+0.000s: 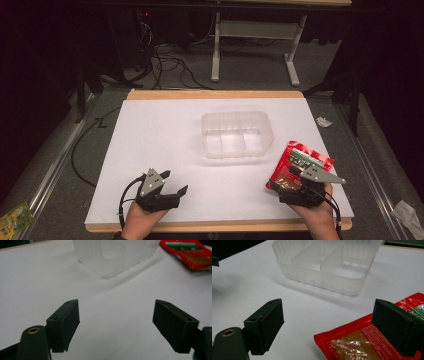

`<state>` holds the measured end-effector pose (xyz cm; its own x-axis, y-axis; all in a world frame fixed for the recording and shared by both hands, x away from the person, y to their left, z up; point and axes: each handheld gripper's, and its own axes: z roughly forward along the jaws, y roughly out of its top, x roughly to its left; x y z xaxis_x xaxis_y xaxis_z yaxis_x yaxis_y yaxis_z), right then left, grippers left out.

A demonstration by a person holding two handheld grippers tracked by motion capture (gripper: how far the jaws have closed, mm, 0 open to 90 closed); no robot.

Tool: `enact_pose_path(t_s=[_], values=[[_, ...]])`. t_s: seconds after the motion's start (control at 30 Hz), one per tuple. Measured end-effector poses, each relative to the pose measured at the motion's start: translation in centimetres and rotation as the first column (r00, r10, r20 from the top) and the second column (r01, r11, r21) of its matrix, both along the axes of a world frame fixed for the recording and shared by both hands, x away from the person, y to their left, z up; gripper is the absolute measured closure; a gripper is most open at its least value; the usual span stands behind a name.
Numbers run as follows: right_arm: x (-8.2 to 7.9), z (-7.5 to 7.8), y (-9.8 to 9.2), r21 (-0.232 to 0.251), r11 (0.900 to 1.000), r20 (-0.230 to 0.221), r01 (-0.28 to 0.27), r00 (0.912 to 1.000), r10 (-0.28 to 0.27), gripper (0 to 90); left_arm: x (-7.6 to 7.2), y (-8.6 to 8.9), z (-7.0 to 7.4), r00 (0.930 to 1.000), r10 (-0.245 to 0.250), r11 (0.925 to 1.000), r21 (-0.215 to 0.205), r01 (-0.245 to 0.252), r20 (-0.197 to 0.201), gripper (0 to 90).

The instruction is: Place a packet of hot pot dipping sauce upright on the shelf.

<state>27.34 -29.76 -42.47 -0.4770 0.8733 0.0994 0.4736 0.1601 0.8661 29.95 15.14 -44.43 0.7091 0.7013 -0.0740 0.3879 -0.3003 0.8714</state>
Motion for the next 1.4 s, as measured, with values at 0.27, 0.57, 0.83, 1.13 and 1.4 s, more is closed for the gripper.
enact_pose_path(t_s=[0.27, 0.57, 0.83, 1.13, 1.4], values=[[0.0, 0.1, -2.1, 0.032, 0.999, 0.001, 0.04, 0.9992, -0.04, 12.2, 0.4, 1.5, 0.4, 0.998, 0.063, 0.994, -0.09, -0.062, 0.0, 22.1], [0.3, 0.0, -3.8, 0.02, 0.997, 0.009, 0.073, 0.9973, -0.073, 10.8, 0.7, 2.3, 0.2, 0.9962, 0.086, 0.996, -0.025, -0.086, 0.013, 19.4], [1.1, -0.8, -7.1, 0.024, 0.984, -0.01, 0.178, 0.9841, -0.178, 10.4, 1.0, 3.2, 0.4, 0.9922, 0.122, 0.9893, -0.083, -0.12, 0.023, 21.1], [3.1, -2.2, -10.7, 0.025, 0.953, -0.057, 0.3, 0.9527, -0.299, 10.1, 0.9, 2.6, -0.1, 0.996, 0.089, 0.9938, -0.066, -0.089, -0.005, 21.0], [5.1, -3.6, -14.3, 0.047, 0.906, -0.15, 0.422, 0.8993, -0.411, 8.7, 1.2, 2.4, -0.2, 0.9971, 0.076, 0.9955, -0.057, -0.076, -0.003, 21.1]])
